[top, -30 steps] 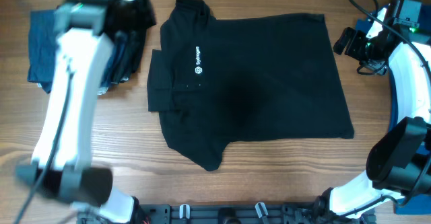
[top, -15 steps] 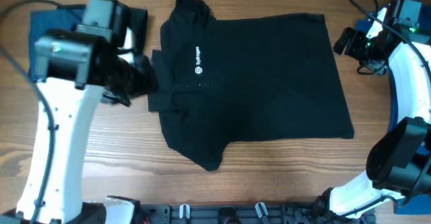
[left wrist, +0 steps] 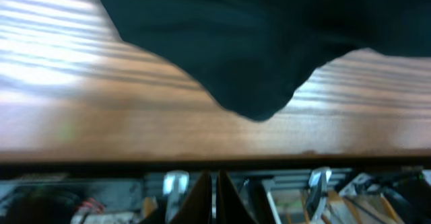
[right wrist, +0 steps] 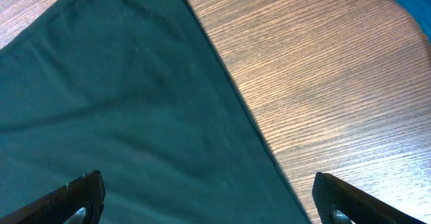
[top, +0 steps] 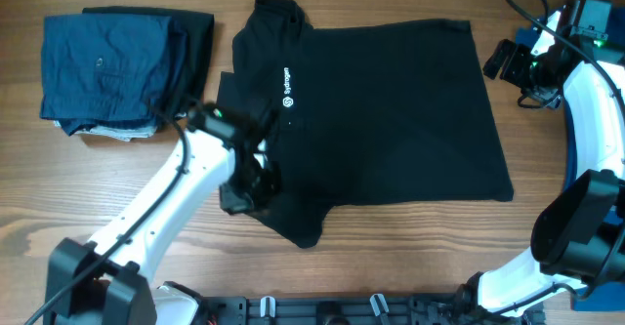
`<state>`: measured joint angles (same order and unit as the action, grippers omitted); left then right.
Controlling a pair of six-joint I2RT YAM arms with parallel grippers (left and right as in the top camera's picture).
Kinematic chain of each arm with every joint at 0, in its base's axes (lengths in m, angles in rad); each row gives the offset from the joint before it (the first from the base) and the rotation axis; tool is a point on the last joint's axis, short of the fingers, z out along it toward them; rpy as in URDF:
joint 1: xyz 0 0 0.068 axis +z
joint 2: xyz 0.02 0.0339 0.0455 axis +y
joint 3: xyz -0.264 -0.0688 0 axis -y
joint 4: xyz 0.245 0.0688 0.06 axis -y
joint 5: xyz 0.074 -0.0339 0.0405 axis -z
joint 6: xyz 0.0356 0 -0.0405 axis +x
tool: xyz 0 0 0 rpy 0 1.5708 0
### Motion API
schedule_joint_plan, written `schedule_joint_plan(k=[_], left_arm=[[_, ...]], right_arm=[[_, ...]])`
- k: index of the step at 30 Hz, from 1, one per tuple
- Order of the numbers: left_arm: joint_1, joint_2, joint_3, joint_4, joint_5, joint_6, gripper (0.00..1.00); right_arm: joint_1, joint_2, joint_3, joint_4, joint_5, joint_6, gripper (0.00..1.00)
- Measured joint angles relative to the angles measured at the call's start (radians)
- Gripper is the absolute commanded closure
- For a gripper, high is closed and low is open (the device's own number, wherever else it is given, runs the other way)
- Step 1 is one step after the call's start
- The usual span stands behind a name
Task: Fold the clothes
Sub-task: 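Release the collar and move the left gripper to the shirt's lower-left sleeve, then grasp the lower-left sleeve area with the left gripper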
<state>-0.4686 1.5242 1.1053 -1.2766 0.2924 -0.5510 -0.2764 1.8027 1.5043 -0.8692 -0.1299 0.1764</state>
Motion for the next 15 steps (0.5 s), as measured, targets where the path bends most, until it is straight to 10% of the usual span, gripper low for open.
schedule_joint_plan(k=[15], left_arm=[[-0.008,0.000,-0.309,0.315,0.034,-0.115,0.82]], right_arm=[[0.000,0.000,0.000,0.000,0.000,0.000,0.00]])
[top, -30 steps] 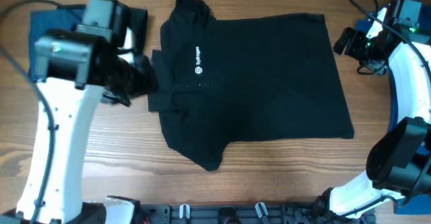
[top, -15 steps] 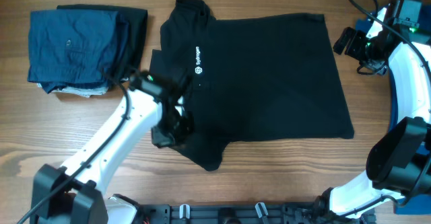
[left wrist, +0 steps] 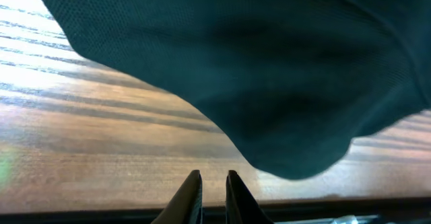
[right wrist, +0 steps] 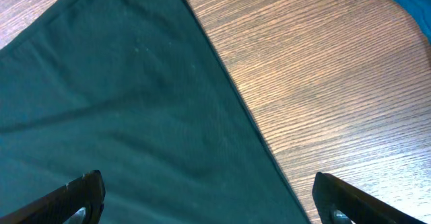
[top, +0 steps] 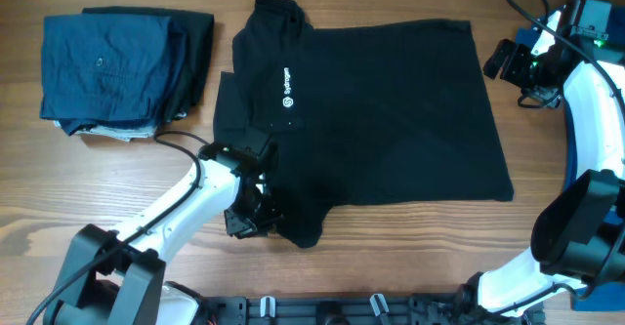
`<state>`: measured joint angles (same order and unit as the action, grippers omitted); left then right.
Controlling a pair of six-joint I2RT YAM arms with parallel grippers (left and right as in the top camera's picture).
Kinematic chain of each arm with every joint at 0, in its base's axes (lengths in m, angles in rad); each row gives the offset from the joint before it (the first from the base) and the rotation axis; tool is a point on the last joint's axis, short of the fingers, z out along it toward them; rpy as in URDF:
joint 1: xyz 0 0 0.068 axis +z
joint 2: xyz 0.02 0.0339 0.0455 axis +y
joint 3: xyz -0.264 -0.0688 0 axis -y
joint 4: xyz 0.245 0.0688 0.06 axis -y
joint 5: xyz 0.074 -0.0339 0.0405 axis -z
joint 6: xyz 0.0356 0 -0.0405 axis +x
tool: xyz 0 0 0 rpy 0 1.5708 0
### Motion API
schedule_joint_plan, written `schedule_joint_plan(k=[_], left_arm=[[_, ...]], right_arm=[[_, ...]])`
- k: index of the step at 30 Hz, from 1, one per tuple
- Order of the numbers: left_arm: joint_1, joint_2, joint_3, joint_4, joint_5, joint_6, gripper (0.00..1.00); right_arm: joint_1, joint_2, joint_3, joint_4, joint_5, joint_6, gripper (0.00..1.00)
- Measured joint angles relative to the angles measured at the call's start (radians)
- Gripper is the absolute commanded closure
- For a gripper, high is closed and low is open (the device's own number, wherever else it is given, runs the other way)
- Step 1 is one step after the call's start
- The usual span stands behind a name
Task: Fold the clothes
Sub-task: 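Grasp the lower-left sleeve area with the left gripper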
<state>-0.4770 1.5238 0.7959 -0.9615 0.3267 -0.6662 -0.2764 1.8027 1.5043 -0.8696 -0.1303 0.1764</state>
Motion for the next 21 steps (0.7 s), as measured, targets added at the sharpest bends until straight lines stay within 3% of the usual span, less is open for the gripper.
schedule_joint_plan(k=[1,2,3,6,14,21], left_arm=[[0.000,0.000,-0.008,0.012,0.000,-0.009,0.69],[0.000,0.000,-0.012,0.019,-0.001,-0.014,0.46],[0.000,0.000,-0.014,0.027,-0.003,-0.019,0.37],[0.000,0.000,-0.017,0.036,-0.022,-0.044,0.36],[0.000,0.000,-0.018,0.085,-0.084,-0.093,0.46],[0.000,0.000,-0.018,0.122,-0.099,-0.133,0.46]], right_arm=[[0.000,0.000,0.000,0.000,0.000,0.000,0.00],[0.000,0.000,0.000,0.000,0.000,0.000,0.00],[0.000,0.000,0.000,0.000,0.000,0.000,0.00],[0.000,0.000,0.000,0.000,0.000,0.000,0.00],[0.000,0.000,0.000,0.000,0.000,0.000,0.00],[0.000,0.000,0.000,0.000,0.000,0.000,0.00]])
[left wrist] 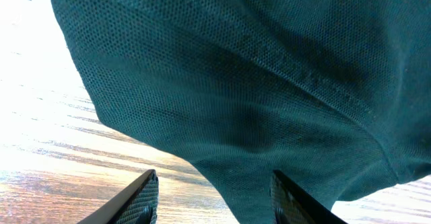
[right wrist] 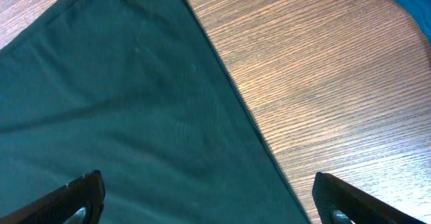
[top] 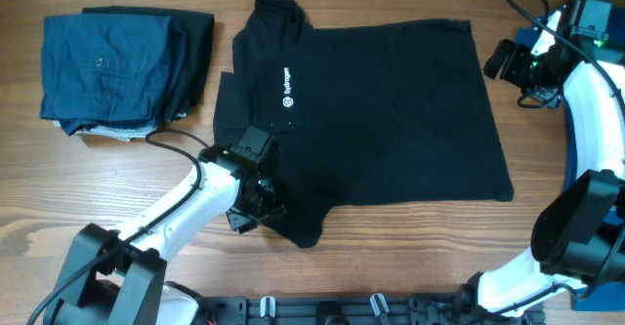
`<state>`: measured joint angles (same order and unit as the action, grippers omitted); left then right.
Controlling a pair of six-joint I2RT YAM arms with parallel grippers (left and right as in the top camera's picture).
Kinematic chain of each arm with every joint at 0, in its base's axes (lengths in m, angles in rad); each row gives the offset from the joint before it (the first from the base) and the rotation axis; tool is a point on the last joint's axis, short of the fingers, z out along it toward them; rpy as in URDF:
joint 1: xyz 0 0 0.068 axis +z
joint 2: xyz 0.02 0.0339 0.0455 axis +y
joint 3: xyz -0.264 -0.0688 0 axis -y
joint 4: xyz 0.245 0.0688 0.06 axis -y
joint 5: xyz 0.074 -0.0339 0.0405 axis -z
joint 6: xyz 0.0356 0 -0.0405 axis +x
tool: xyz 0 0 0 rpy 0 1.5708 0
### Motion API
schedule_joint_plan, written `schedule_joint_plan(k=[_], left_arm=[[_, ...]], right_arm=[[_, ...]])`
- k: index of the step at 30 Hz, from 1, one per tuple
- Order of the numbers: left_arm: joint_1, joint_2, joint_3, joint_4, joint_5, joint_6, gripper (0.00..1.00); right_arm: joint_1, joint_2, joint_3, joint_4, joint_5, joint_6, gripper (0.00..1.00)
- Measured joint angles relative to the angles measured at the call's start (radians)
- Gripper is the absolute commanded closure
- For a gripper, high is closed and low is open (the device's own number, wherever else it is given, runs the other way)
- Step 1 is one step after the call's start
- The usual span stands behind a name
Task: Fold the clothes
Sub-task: 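Grasp the lower-left sleeve area with the left gripper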
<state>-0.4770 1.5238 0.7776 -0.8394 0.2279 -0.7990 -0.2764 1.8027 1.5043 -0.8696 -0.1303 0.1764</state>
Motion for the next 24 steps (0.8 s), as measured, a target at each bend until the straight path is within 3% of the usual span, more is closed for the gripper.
schedule_joint_plan(k=[14,17,21,23,24], left_arm=[[0.000,0.000,-0.073,0.058,-0.022,-0.061,0.50],[0.000,0.000,-0.082,0.066,-0.022,-0.072,0.62],[0.000,0.000,-0.084,0.072,-0.023,-0.084,0.96],[0.000,0.000,-0.087,0.076,-0.024,-0.090,0.96],[0.000,0.000,-0.087,0.077,-0.022,-0.082,0.88]], right_arm=[[0.000,0.000,0.000,0.000,0.000,0.000,0.00],[0.000,0.000,0.000,0.000,0.000,0.000,0.00],[0.000,0.000,0.000,0.000,0.000,0.000,0.00],[0.000,0.000,0.000,0.000,0.000,0.000,0.00],[0.000,0.000,0.000,0.000,0.000,0.000,0.00]])
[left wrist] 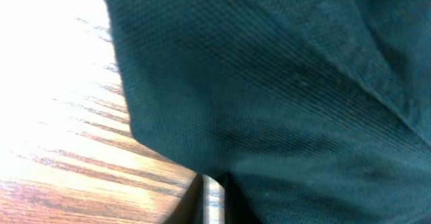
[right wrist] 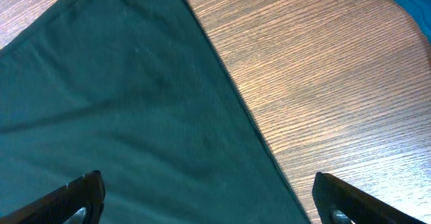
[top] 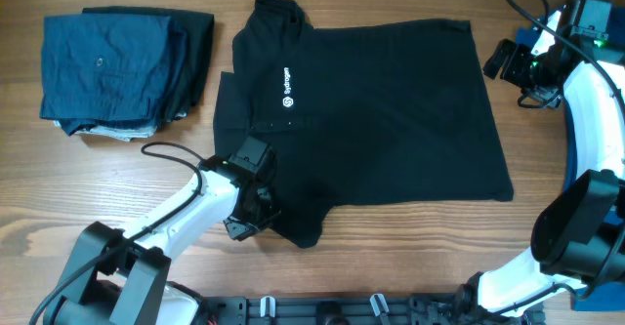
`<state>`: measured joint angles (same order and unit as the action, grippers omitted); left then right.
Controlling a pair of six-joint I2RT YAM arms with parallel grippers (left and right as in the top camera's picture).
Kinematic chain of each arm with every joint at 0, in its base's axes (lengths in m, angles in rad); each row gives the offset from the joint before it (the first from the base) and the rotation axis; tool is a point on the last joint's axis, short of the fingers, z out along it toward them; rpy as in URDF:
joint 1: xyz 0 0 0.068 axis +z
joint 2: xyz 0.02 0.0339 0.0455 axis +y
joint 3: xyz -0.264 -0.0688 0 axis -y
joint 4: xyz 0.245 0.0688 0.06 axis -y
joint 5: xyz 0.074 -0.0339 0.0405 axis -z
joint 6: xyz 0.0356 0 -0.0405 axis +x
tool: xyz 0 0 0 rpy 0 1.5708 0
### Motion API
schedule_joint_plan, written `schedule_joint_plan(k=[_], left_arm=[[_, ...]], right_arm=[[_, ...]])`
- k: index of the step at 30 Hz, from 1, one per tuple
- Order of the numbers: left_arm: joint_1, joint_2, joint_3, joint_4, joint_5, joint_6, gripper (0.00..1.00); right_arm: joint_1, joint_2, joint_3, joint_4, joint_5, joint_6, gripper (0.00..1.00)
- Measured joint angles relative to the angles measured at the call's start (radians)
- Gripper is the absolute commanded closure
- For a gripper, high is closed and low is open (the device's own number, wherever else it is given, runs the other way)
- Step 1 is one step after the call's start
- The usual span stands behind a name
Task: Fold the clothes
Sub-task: 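Grasp the lower-left sleeve area with the left gripper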
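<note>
A black polo shirt (top: 381, 110) lies spread flat on the wooden table, collar to the left and white logo up. Its near sleeve (top: 298, 225) points toward the table's front edge. My left gripper (top: 254, 218) is down at that sleeve's left edge. The left wrist view shows dark knit fabric (left wrist: 283, 96) filling the frame, with the left gripper (left wrist: 214, 200) closed to a narrow line on the sleeve's edge. My right gripper (right wrist: 212, 204) hangs open above the shirt's far right corner (right wrist: 155, 83), holding nothing. It also shows as the right gripper (top: 500, 60) in the overhead view.
A folded stack of dark blue clothes (top: 117, 66) sits at the back left. A blue object lies beyond the shirt's corner at the right. A black rail (top: 332, 310) runs along the table's front edge.
My left gripper was open wide over the sleeve. Now its jaws are together on the sleeve's left edge, a little lower on the table. The right arm has not moved.
My left gripper was shut beside the near sleeve, looking at the table's front edge. Then it sat lower and closer to the sleeve, barely parted. Then it was open wide over the fabric, and now it is shut on the sleeve's edge. The right gripper stayed open throughout.
</note>
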<state>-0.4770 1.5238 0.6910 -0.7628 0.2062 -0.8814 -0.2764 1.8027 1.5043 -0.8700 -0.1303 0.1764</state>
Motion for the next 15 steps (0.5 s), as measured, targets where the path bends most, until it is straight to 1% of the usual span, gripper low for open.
schedule_joint_plan(k=[1,4,7,8,10,15], left_arm=[[0.000,0.000,0.000,0.001,-0.001,0.000,0.80],[0.000,0.000,0.000,0.002,0.000,0.006,0.64],[0.000,-0.001,0.000,0.003,0.004,0.008,0.58],[0.000,-0.003,0.000,0.005,0.008,0.007,0.50],[0.000,-0.003,0.000,0.014,0.019,0.010,0.42],[0.000,-0.007,0.001,0.050,0.065,-0.012,0.38]], right_arm=[[0.000,0.000,0.000,0.000,0.000,0.000,0.00],[0.000,0.000,0.000,0.000,0.000,0.000,0.00],[0.000,0.000,0.000,0.000,0.000,0.000,0.00],[0.000,0.000,0.000,0.000,0.000,0.000,0.00],[0.000,0.000,0.000,0.000,0.000,0.000,0.00],[0.000,0.000,0.000,0.000,0.000,0.000,0.00]])
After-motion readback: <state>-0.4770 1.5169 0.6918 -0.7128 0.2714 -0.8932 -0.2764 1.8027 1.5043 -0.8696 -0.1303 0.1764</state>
